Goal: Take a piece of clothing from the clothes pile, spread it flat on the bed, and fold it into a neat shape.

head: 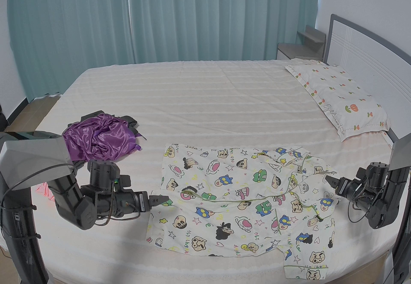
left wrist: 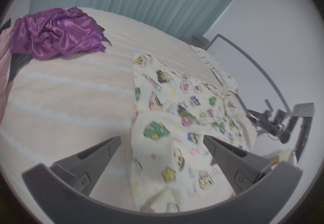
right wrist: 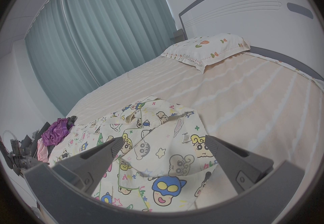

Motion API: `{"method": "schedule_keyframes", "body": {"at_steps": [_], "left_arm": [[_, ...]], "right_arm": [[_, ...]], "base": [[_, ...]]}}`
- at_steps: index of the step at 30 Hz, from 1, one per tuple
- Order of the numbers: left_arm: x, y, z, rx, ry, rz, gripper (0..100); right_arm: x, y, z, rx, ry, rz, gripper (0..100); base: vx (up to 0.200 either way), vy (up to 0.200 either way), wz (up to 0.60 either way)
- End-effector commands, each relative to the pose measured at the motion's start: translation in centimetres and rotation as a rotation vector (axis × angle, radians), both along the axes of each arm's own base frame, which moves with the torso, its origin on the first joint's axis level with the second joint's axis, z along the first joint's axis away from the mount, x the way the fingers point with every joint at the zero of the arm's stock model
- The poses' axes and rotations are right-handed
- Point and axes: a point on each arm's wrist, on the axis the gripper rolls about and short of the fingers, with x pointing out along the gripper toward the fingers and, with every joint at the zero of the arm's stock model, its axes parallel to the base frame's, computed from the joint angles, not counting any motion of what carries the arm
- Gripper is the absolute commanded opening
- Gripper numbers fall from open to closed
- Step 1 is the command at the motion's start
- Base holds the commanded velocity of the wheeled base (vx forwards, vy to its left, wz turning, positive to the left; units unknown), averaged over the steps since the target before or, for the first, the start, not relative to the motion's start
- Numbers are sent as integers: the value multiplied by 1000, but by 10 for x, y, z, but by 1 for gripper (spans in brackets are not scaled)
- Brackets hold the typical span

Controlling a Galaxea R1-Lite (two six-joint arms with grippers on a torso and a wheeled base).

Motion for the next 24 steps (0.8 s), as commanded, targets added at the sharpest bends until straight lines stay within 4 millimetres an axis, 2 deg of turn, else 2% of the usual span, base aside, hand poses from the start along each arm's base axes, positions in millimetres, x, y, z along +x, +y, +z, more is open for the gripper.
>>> {"method": "schedule_keyframes", "body": {"at_steps": [1,2,6,7,9,13,24], "left_arm": [[-54,9,12,-101,2,-162,100],[-55,9,11,-102,1,-168,100],[-60,10,-14,-68,-8,-266,100],[-60,10,-14,-68,-8,-266,100],[-58,9,-35,-11,-44,-332,100],[-56,8,-56,39,-71,-380,100],[-53,4,-66,56,-83,-415,100]], "right_arm": [[-2,2,2,0,-9,6,100],[-2,2,2,0,-9,6,100],[-2,2,1,0,-7,8,100],[-2,2,1,0,-7,8,100],[-2,2,1,0,-7,6,100],[-2,2,2,0,-9,6,100],[-2,2,2,-1,-9,7,100]], "base": [[0,0,0],[0,0,0],[0,0,0],[0,0,0],[0,0,0],[0,0,0],[0,0,0]]}}
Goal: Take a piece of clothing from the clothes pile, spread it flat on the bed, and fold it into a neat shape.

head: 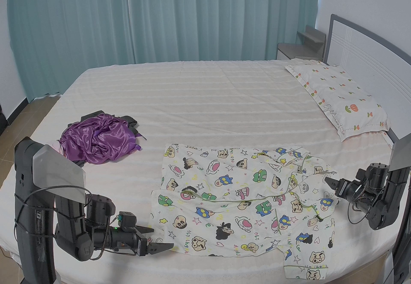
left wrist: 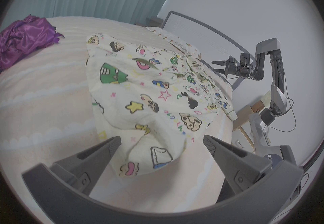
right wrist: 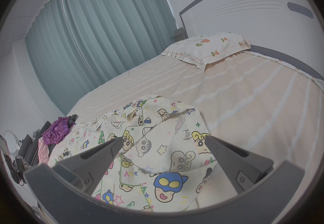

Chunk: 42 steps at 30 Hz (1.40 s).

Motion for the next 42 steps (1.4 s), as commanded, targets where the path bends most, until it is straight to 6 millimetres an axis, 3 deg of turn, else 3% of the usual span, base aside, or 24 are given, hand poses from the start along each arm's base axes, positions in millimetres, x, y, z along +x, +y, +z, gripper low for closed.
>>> {"method": "schedule_keyframes", "body": {"at_steps": [1,7,21,30,35,42], "left_arm": [[-2,0,-10,9,35,-4,100],[-7,1,-12,11,58,-11,100],[-56,24,-9,67,103,-129,100],[-57,41,-8,75,104,-60,100],[-54,45,1,55,88,-16,100],[-48,41,41,-95,109,139,100]], "right_arm": [[1,0,2,-2,-19,0,100],[0,0,2,-3,-18,1,100],[1,-1,1,-1,-15,-3,100],[0,-2,2,-1,-16,-6,100],[-12,-1,8,6,-4,-6,100],[-37,4,14,25,44,28,100]], "base": [[0,0,0],[0,0,0],[0,0,0],[0,0,0],[0,0,0],[0,0,0]]}}
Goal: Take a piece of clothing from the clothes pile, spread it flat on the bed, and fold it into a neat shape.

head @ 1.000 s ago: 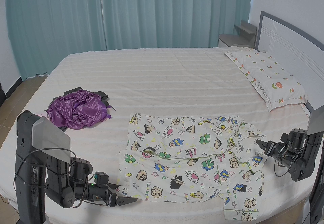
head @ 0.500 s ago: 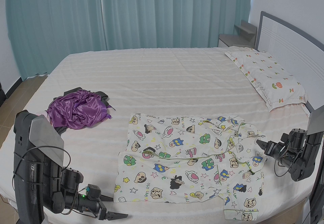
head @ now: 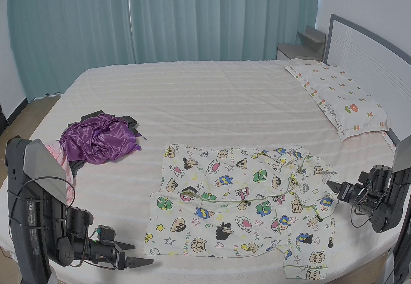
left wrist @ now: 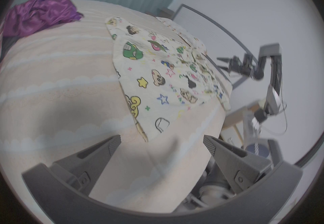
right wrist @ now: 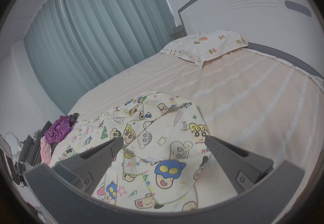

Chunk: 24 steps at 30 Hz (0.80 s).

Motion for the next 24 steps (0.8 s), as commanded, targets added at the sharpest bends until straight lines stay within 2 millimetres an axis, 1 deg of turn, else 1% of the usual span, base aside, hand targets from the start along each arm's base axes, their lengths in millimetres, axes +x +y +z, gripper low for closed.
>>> {"method": "schedule_keyframes", "body": {"at_steps": [1,2,3,4,7,8,12,14,15,22,23,24], "left_arm": [[0,-7,42,-96,-54,71,100],[0,-7,42,-96,-54,71,100],[-1,-10,53,-141,-43,110,100],[-1,-12,57,-163,-31,125,100],[-3,-18,64,-193,-2,165,100],[-3,-18,64,-193,-2,165,100],[-7,-38,60,-136,47,238,100],[-8,-42,59,-123,56,252,100],[-10,-48,56,-108,79,281,100],[-10,-50,47,-84,123,296,100],[-10,-50,44,-77,133,299,100],[-10,-50,44,-77,133,299,100]], "right_arm": [[-25,4,8,20,30,39,100],[-25,4,8,20,30,39,100],[-39,7,8,40,68,71,100],[-43,9,8,54,80,93,100],[-43,9,9,69,73,137,100],[-43,9,9,69,73,137,100],[-47,7,0,78,144,136,100],[-48,7,-2,75,166,142,100],[-52,8,-4,59,209,164,100],[-64,11,-6,68,306,237,100],[-68,13,-5,69,335,264,100],[-68,13,-5,69,335,264,100]], "base": [[0,0,0],[0,0,0],[0,0,0],[0,0,0],[0,0,0],[-200,0,0],[-200,0,0],[-200,0,0],[-200,0,0],[-200,0,0],[0,0,0],[0,0,0]]}}
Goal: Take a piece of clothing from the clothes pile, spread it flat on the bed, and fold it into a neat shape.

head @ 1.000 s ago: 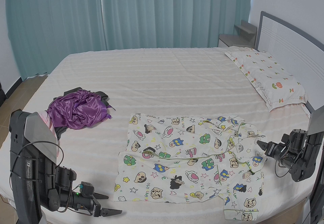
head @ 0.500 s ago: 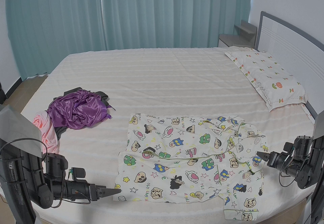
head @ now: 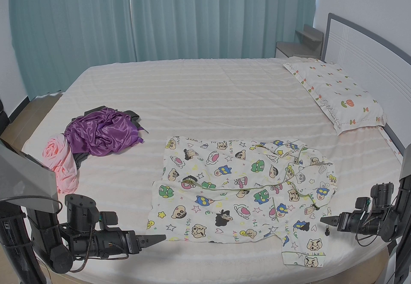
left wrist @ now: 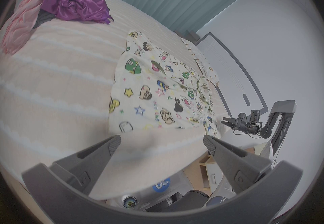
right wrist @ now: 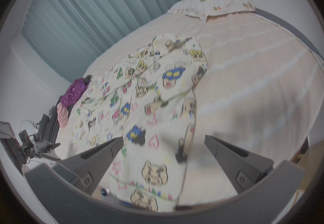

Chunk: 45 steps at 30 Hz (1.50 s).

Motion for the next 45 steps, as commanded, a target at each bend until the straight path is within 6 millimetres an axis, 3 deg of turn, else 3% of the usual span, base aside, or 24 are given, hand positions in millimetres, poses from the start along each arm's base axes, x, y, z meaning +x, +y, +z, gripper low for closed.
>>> {"method": "schedule_keyframes", "body": {"at_steps": [1,6,10,18,31,32,36,45], "left_arm": [[-4,0,-9,19,52,4,100],[2,-3,-16,34,78,85,100],[20,-18,-29,77,72,257,100],[52,-44,-52,108,2,410,100],[73,-57,-64,126,-32,440,100],[75,-57,-64,129,-31,443,0],[77,-58,-64,133,-33,443,0],[76,-57,-61,148,-47,477,0]], "right_arm": [[-10,3,6,1,19,59,100],[-11,6,5,-1,33,77,100],[-11,7,4,0,36,83,100],[-11,10,4,-2,37,96,100],[-11,14,3,-4,44,118,100],[-11,15,3,-4,44,121,100],[-11,19,1,-5,55,141,100],[-10,29,-23,-100,156,140,100]], "base": [[0,0,0],[0,0,0],[0,0,0],[0,0,0],[0,0,0],[0,0,0],[0,0,0],[0,0,0]]}}
